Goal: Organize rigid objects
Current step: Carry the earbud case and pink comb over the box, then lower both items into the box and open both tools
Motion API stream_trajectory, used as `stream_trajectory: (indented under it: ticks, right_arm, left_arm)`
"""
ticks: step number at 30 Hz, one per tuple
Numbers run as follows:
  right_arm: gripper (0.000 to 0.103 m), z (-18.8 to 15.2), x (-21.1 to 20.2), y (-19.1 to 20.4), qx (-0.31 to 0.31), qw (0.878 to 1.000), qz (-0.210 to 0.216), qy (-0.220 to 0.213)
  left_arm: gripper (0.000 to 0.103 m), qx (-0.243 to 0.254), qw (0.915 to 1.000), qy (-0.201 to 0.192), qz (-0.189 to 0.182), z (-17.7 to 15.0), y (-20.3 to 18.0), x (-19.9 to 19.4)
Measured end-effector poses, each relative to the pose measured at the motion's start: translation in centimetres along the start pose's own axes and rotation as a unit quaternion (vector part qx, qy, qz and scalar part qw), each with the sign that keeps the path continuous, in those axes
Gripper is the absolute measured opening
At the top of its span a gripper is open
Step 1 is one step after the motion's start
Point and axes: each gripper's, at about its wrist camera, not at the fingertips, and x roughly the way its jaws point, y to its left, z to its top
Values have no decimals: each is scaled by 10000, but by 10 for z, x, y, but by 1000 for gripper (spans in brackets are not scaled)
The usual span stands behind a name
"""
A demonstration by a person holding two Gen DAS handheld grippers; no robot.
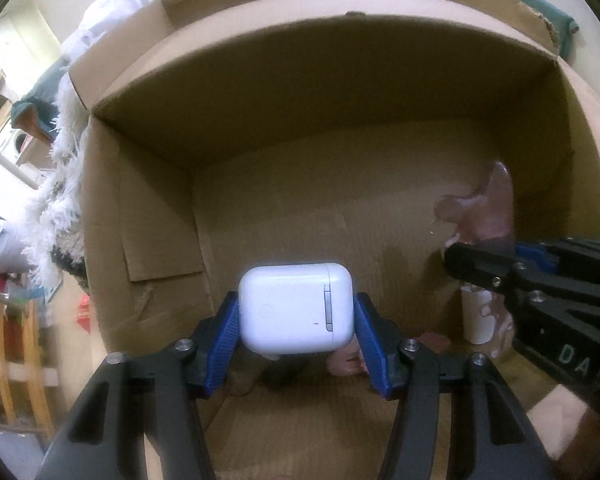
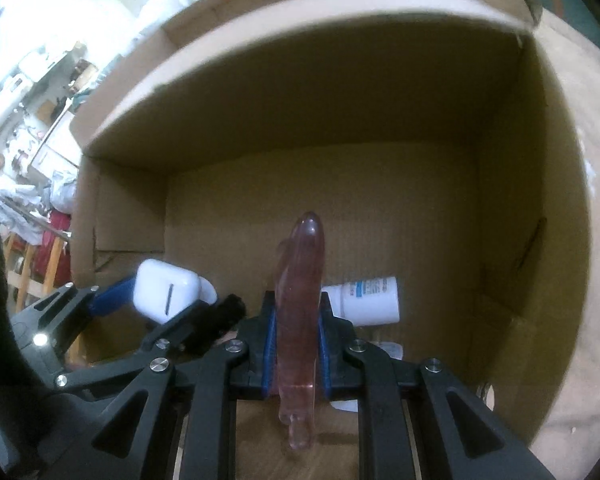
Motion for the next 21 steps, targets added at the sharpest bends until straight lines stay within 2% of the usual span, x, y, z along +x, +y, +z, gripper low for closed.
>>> stream_trajectory:
  ticks: [11,15,18,21]
  right_arm:
    - [18,7,6,-5,92,9999,38,138]
    - [18,5,7,-4,116,9998,77,127]
    - [18,7,3,-8,173,9997,172,39]
    - [19,8,-2,-6,173,9995,265,-84]
  left_arm:
    - [52,-19,9999,30,-94,-7,-5,8]
    - [53,-171,9997,-41,-163,-6,-5,3]
    - [61,-248,9993,-81,-252,-4,-4,-1]
    - [79,-271,9991,-146,-285,-5,1,-9]
